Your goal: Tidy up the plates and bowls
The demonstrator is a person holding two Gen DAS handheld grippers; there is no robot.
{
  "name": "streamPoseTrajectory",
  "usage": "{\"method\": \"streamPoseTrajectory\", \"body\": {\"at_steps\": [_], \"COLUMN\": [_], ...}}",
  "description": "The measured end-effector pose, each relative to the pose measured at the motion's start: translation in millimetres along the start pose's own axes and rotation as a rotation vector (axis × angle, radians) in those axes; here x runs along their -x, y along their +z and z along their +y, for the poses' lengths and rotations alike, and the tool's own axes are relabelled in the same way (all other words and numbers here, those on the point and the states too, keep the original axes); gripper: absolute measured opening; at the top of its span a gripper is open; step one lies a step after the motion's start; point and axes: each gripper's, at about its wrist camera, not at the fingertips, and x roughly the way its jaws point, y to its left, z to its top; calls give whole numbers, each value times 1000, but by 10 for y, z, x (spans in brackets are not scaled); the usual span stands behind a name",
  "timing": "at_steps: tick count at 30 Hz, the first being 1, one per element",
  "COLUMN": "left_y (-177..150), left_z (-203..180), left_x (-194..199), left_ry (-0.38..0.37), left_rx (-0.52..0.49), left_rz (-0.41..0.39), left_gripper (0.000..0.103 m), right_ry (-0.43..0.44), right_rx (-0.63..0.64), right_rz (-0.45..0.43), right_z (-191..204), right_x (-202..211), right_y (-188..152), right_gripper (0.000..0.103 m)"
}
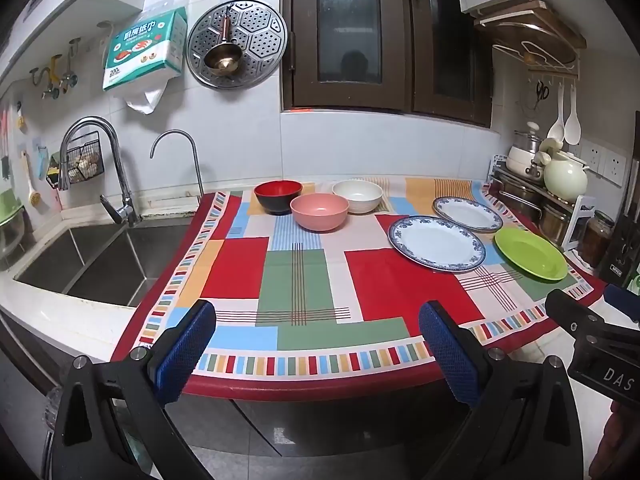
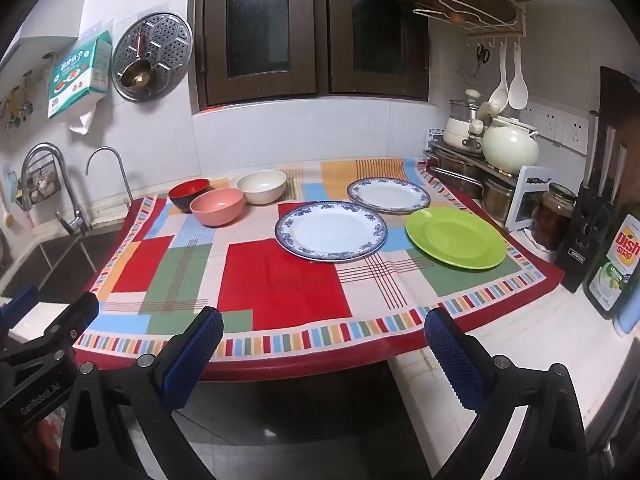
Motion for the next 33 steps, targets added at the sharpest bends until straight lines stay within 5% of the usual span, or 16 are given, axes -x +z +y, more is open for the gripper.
{"method": "streamPoseTrajectory", "body": {"at_steps": [33], "left_y": [-7], "left_z": [-2], "left_x": [-39], "left_ry": [-3], "left_rx": [6], "left_rz": [-16], "left_gripper": [103], "right_ry": [-2], "right_rx": [5], "right_rz": [3], "right_z": [39], "right_x": [-49], "right_y": [19], "right_gripper": [102]}}
